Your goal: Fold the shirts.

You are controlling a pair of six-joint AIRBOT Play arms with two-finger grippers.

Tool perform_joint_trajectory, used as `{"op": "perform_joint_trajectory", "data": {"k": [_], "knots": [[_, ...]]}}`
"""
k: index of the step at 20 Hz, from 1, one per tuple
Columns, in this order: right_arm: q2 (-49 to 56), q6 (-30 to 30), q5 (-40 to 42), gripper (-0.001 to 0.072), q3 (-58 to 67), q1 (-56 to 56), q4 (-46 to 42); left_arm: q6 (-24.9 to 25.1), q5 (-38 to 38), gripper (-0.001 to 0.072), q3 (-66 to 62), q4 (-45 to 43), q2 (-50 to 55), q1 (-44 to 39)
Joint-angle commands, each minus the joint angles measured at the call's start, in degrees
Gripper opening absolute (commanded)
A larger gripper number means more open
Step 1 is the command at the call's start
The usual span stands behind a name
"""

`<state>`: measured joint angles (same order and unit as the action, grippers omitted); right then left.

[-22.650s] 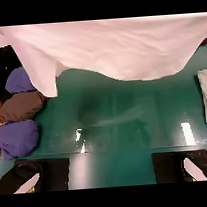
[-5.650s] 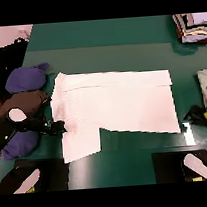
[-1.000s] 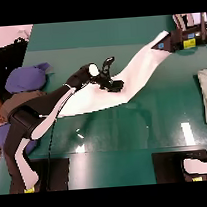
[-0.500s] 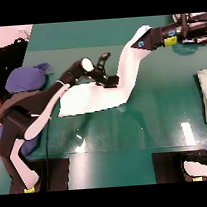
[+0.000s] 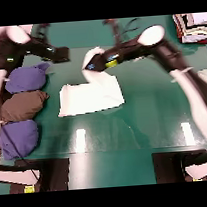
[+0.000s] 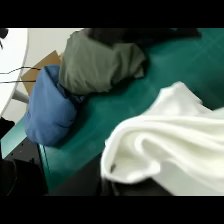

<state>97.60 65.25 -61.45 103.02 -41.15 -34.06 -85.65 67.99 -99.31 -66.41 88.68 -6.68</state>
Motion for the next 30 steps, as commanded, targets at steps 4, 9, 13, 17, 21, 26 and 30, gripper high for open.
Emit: {"op": "perform_joint_trajectory", "data": {"k": [4,9,13,17,21,26,30], "knots": [[15.78,-1.46,0.72,0.0526,14.32,-11.15,-2.05,0.79,3.08,0.0024,-0.04,-2.80,-8.74,10.19],[11.98,2.75,-10.21,0.0385,6.62,-4.13,-9.14,1.66,5.57,0.0024,-0.02,-2.01,-8.94,9.81],[3.61,5.81,-9.42,0.0384,-9.44,5.86,-15.69,1.66,6.62,0.0024,0.09,-1.70,-8.92,9.81],[-1.27,7.93,-7.26,0.0394,-20.59,15.50,-14.93,1.68,5.95,0.0024,2.60,0.46,-8.81,9.81],[-0.72,8.90,-5.70,0.0676,-26.23,19.93,-14.91,1.68,4.83,0.0023,6.34,2.16,-8.81,9.81],[6.38,8.85,-4.00,0.0644,-23.80,17.44,-6.91,2.10,4.42,0.0024,8.07,2.78,-8.81,8.70],[14.36,8.83,-4.13,0.0474,-15.74,12.98,-0.96,2.16,3.96,0.0024,8.07,2.69,-8.81,6.05]]}}
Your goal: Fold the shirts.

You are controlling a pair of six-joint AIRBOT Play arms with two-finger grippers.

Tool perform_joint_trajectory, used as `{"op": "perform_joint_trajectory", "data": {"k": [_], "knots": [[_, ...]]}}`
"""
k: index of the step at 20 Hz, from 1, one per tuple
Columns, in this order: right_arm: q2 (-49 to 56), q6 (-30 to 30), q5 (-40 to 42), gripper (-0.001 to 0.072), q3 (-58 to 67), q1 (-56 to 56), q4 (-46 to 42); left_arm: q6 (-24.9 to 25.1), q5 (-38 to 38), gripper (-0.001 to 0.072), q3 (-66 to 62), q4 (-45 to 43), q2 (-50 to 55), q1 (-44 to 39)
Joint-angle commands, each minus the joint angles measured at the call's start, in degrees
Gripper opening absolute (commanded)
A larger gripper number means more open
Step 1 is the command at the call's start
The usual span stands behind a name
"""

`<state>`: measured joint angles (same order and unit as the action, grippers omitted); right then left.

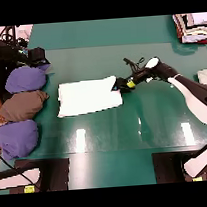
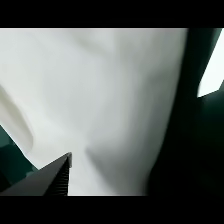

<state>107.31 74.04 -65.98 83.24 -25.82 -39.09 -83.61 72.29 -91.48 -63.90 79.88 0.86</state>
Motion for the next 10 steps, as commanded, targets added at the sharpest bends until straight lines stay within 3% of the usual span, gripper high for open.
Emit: {"op": "perform_joint_trajectory", "data": {"k": [1,4,7,10], "knots": [[5.97,0.02,0.37,0.0324,6.10,-3.41,4.15,0.15,-0.33,0.0024,0.24,0.22,0.00,-2.14],[7.37,-1.09,-0.24,0.0050,10.78,-4.42,2.86,0.13,-0.26,0.0024,0.24,0.26,-0.02,-4.42],[6.45,-0.96,-3.41,0.0018,15.85,-2.36,-1.92,0.13,-0.22,0.0024,0.24,0.28,-0.02,-6.73],[2.25,3.34,-6.29,0.0017,20.37,2.40,-11.23,0.11,-0.22,0.0024,0.24,0.35,-0.07,-9.29]]}}
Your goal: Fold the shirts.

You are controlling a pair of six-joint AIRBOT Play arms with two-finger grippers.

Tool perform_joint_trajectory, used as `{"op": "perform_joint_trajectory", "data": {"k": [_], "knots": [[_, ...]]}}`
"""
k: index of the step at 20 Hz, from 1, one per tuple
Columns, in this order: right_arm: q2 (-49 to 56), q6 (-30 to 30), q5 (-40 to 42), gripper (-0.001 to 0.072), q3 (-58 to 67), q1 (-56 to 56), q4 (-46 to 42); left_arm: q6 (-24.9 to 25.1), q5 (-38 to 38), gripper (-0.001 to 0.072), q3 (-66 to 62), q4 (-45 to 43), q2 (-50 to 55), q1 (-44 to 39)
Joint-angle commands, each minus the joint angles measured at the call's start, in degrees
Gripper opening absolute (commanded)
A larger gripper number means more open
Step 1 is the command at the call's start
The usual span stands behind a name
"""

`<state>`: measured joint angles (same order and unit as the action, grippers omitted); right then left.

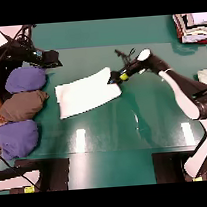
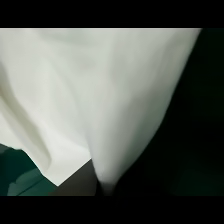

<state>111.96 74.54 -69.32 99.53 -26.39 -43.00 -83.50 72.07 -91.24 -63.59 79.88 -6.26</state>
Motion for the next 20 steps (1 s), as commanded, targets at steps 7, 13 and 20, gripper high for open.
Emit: {"op": "perform_joint_trajectory", "data": {"k": [7,13,20], "knots": [[-19.50,4.94,-4.66,0.0017,8.09,25.18,-24.92,-0.07,-2.86,0.0023,0.00,0.20,-0.07,-8.13],[-24.06,4.94,-4.15,0.0018,8.07,48.00,-24.11,-0.09,-7.74,0.0024,0.00,0.20,-0.04,-13.42],[-23.96,4.96,-0.55,0.0017,4.39,62.20,-23.98,-0.15,-9.70,0.0024,0.00,0.66,-0.04,-15.06]]}}
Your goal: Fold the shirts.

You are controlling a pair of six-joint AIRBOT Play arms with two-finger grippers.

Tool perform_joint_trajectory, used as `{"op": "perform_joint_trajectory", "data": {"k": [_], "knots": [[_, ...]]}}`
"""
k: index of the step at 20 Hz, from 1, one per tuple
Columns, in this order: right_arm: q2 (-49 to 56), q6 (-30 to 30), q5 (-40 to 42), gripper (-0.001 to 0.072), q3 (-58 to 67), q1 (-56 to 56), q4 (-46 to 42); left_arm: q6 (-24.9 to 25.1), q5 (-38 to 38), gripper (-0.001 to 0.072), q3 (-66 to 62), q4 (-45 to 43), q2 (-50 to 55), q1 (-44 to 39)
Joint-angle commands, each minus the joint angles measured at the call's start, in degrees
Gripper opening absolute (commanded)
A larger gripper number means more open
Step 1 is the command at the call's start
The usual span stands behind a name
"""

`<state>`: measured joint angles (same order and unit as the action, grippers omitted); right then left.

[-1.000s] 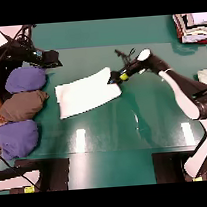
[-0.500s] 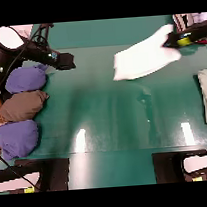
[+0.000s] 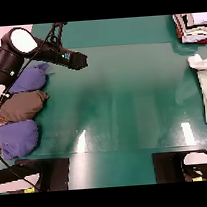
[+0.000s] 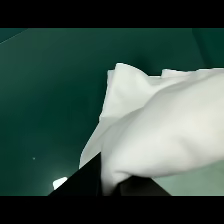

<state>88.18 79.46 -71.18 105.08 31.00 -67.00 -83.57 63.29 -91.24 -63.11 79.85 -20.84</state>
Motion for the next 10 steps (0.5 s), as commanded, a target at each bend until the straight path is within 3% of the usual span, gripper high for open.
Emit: {"op": "perform_joint_trajectory", "data": {"k": [1,5,10], "knots": [[-0.17,0.04,1.68,0.0017,-1.14,5.27,0.02,-0.07,-0.92,0.0024,0.00,0.17,-0.02,-0.48],[-0.24,0.00,1.81,0.0018,3.56,5.64,3.43,-0.07,-0.87,0.0024,0.00,0.17,-0.02,-0.48],[-0.90,0.00,-6.21,0.0017,12.04,6.62,3.23,-0.02,-0.72,0.0023,0.00,0.15,-0.02,-0.48]]}}
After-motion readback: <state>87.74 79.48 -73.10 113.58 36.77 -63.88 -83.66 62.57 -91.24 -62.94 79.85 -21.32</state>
